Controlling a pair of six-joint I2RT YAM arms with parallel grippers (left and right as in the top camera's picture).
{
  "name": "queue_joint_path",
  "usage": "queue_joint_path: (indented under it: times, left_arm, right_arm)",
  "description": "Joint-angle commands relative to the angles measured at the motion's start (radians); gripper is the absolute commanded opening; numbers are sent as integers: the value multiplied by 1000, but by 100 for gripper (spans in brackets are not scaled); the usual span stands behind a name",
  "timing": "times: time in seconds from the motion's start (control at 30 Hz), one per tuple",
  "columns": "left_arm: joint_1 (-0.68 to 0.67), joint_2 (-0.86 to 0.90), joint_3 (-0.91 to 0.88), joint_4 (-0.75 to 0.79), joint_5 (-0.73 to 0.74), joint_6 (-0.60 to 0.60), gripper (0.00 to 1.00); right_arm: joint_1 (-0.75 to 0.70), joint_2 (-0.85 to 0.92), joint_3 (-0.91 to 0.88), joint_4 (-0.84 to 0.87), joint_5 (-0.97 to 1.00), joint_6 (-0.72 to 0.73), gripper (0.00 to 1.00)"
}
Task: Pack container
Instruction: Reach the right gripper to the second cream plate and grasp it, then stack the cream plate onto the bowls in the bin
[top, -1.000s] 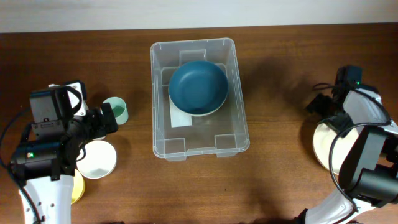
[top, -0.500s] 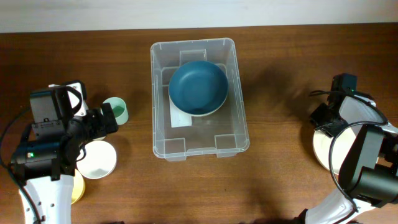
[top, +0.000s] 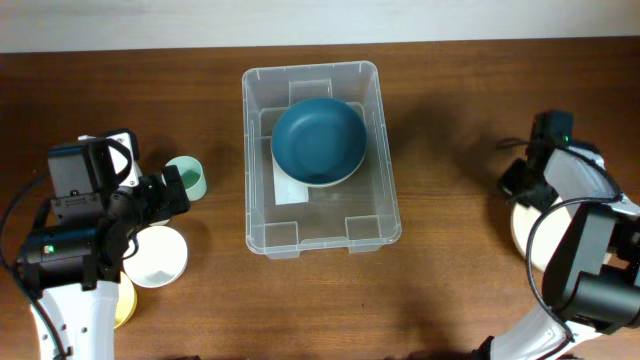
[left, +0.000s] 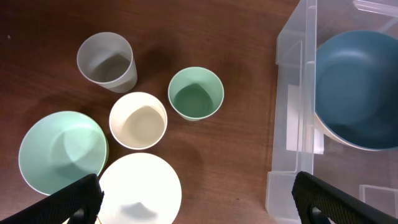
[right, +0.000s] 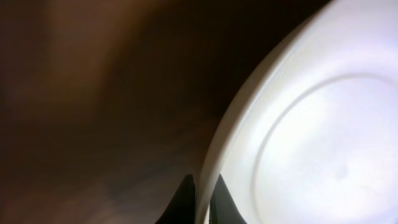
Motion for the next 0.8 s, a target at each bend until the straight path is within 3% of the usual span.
queue_joint_path:
  times: [0.0,0.2,0.3,0.53,0.77]
  left_arm:
    - [5,2,20,3,7,-9,99]
    - [5,2,20,3,8,-9,99]
    - [5,2,20,3,8,-9,100]
    - [5,2,20,2,8,-9,99]
    - [5,2,20,2,8,-9,99]
  right_arm:
    - [93,-85,166,-42,-42,-123,4]
    - [376,-124,567,-203,-50,-469,4]
    - [507,-123,637,-198,-59,-586,4]
    - [813,-90,639,-176,-98,-909,4]
    - [936,28,638,-157,-111,-996,4]
